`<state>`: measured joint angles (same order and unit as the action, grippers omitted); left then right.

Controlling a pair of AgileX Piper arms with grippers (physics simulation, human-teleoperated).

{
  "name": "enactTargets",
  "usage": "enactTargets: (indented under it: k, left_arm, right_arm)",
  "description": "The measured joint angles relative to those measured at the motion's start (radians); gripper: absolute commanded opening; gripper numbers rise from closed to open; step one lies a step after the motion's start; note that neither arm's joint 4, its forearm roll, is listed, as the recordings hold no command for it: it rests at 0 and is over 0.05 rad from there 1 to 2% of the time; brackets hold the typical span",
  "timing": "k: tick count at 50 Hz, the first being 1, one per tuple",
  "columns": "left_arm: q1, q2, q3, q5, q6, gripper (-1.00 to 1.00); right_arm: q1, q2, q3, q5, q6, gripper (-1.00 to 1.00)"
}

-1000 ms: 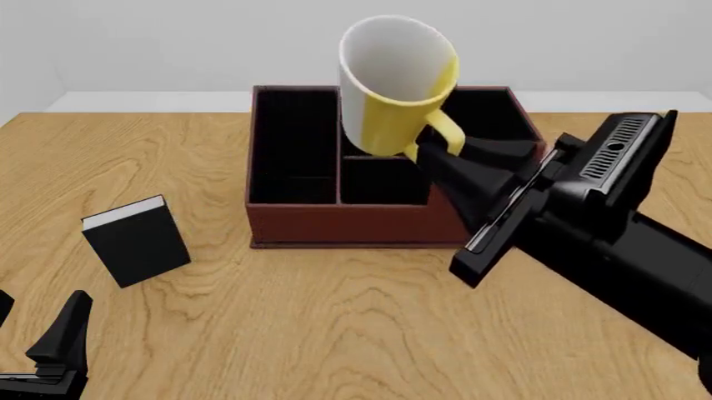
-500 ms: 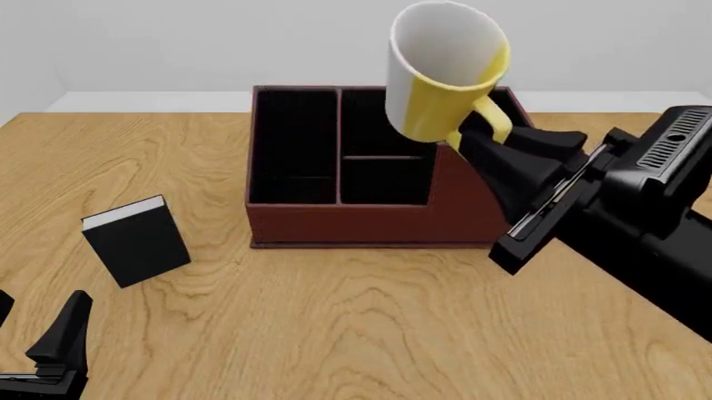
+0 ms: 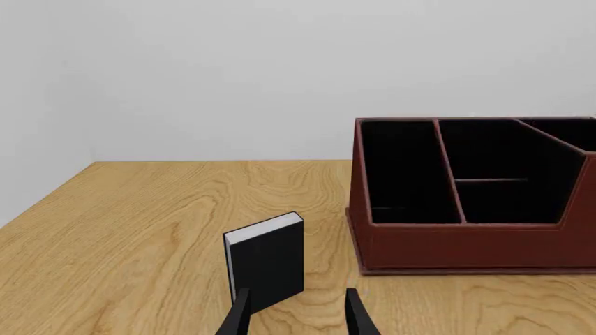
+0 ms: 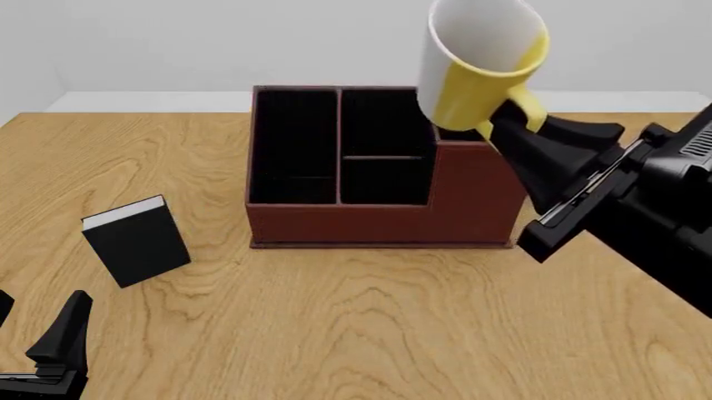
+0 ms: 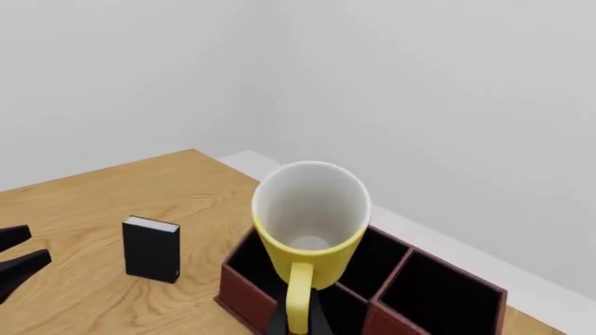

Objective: Pick up the yellow and white mug and place it to the right of the caddy.

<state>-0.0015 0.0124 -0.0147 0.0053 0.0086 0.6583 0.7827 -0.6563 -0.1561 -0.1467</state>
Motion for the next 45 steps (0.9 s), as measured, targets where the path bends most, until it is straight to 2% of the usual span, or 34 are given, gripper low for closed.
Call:
enactTargets:
  k: [45]
  left_arm:
    - [0.000, 0.000, 0.000, 0.000, 0.000, 1.00]
  right_arm:
    - [-0.155, -0.082, 0.000, 0.067, 0.000, -1.00]
